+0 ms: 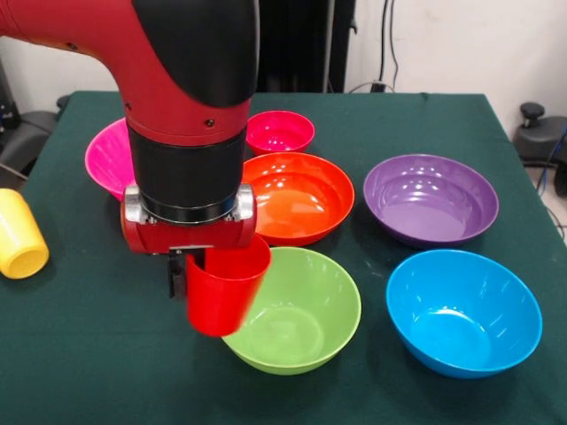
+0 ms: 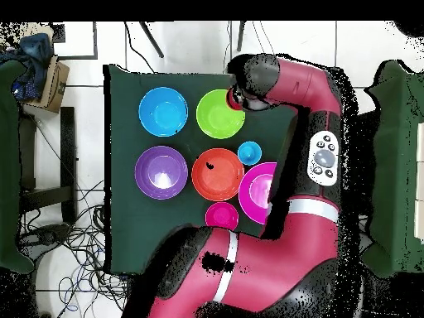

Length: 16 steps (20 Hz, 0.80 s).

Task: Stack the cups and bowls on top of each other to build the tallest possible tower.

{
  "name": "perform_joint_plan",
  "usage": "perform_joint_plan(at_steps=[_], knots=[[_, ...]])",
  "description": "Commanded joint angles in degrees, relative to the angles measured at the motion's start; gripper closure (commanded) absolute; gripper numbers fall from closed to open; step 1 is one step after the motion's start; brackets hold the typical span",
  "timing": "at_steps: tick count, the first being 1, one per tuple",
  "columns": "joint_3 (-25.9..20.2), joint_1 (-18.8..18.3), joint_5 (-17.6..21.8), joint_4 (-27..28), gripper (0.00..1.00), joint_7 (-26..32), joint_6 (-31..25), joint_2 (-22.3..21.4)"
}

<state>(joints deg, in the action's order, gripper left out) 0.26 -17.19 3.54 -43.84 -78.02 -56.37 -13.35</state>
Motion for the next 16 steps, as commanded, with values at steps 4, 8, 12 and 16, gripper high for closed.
perform_joint_plan(at_steps=[4,8,12,16], knots=[[-1.59,1.86,-2.48,2.25,1.00,-10.04,-8.84,-1.56],[-0.90,2.29,-2.39,1.60,1.00,-10.11,-7.79,-1.04],[-0.25,3.03,-2.06,0.58,1.00,-10.83,-6.48,-0.21],[0.31,4.04,-2.07,-0.34,1.00,-11.73,-4.80,0.57]])
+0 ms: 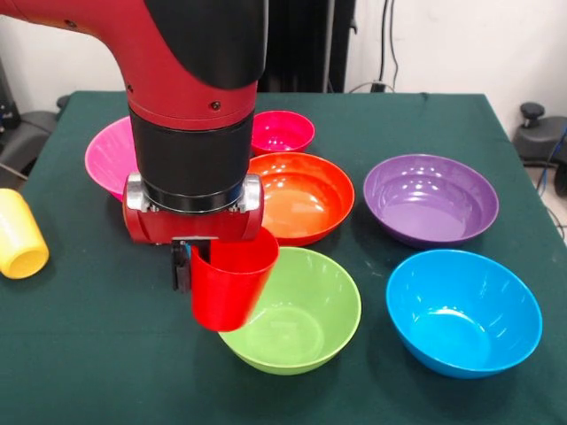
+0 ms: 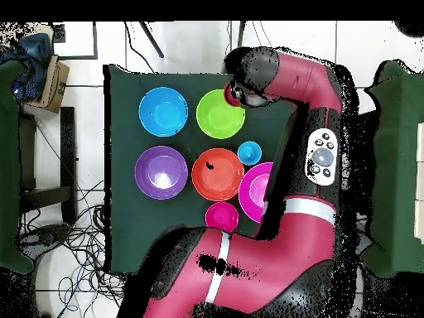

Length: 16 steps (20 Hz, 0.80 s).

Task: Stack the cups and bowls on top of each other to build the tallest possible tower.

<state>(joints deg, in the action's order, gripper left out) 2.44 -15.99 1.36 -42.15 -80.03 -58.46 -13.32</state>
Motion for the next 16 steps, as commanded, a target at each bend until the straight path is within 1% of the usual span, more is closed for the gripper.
perform_joint_plan(at_steps=[1,4,8,11,14,16], knots=[[-1.76,3.06,0.04,-2.16,1.00,-9.90,-2.40,0.66],[-1.52,3.52,-0.26,-2.12,1.00,-10.43,-1.73,1.01],[-0.88,4.12,-0.48,0.14,1.00,-11.75,-1.02,2.17],[-1.29,4.48,-1.22,0.18,1.00,-12.40,1.41,1.49],[-2.09,4.82,-2.52,1.79,1.00,-13.10,-0.07,1.78],[-2.52,4.85,-2.77,2.01,1.00,-12.59,0.76,1.87]])
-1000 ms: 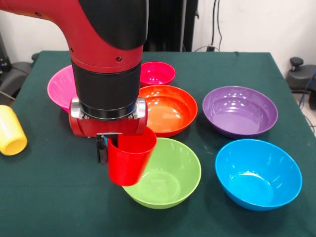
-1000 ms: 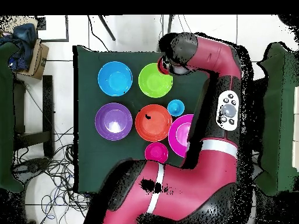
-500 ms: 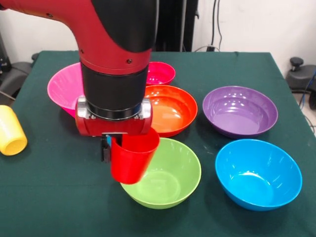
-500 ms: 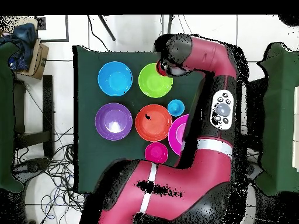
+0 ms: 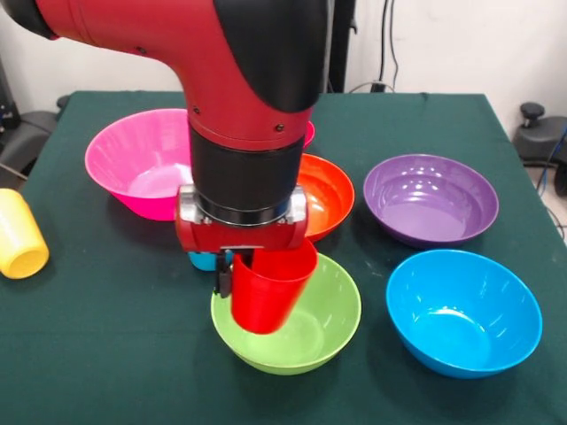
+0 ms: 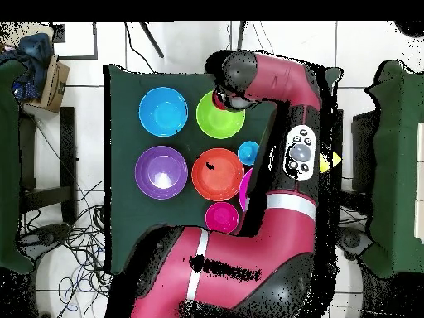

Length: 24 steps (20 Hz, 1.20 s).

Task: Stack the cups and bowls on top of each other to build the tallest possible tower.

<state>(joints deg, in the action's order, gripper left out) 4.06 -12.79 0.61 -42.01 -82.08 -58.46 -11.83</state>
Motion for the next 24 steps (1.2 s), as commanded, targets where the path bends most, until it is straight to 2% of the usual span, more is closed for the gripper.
perform_joint_plan(at_steps=[1,4,5,15,24], knots=[[-3.97,1.65,-2.03,2.29,1.00,-10.68,0.50,0.81],[-4.02,1.46,-2.61,1.99,1.00,-10.47,-0.77,1.44],[-4.05,1.31,-2.45,-0.17,1.00,-10.12,1.83,0.73],[-4.72,-0.11,-0.48,-6.83,1.00,-7.09,13.49,2.94],[-3.15,1.01,-0.91,-5.41,1.00,-7.75,12.20,4.28]])
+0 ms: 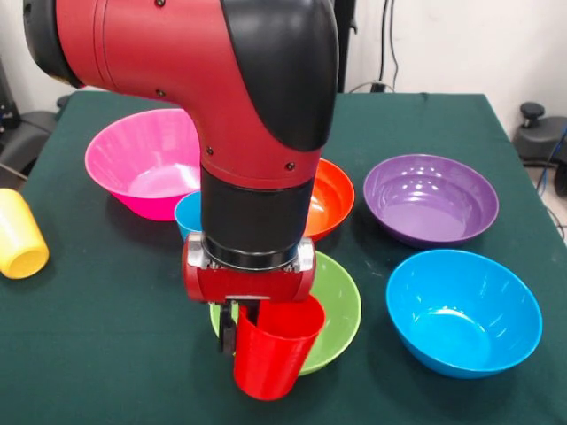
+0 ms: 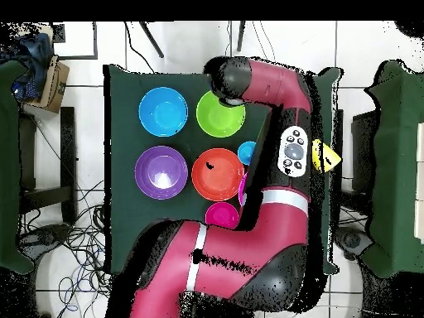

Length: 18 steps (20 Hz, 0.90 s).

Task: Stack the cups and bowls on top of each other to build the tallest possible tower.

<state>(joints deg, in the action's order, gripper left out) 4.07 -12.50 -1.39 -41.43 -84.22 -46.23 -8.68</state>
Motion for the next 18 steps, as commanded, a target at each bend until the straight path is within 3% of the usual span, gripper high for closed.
perform_joint_plan(at_steps=[1,6,11,18], knots=[[-3.08,0.83,0.98,-6.01,1.00,-5.70,-0.47,1.00],[-3.46,0.60,0.23,-8.04,1.00,-4.88,-2.32,-1.30],[-4.97,-1.32,-2.10,-9.76,1.00,-0.33,-14.08,-5.11],[-5.42,-2.92,-3.15,-9.14,1.00,1.05,-18.83,-7.02]])
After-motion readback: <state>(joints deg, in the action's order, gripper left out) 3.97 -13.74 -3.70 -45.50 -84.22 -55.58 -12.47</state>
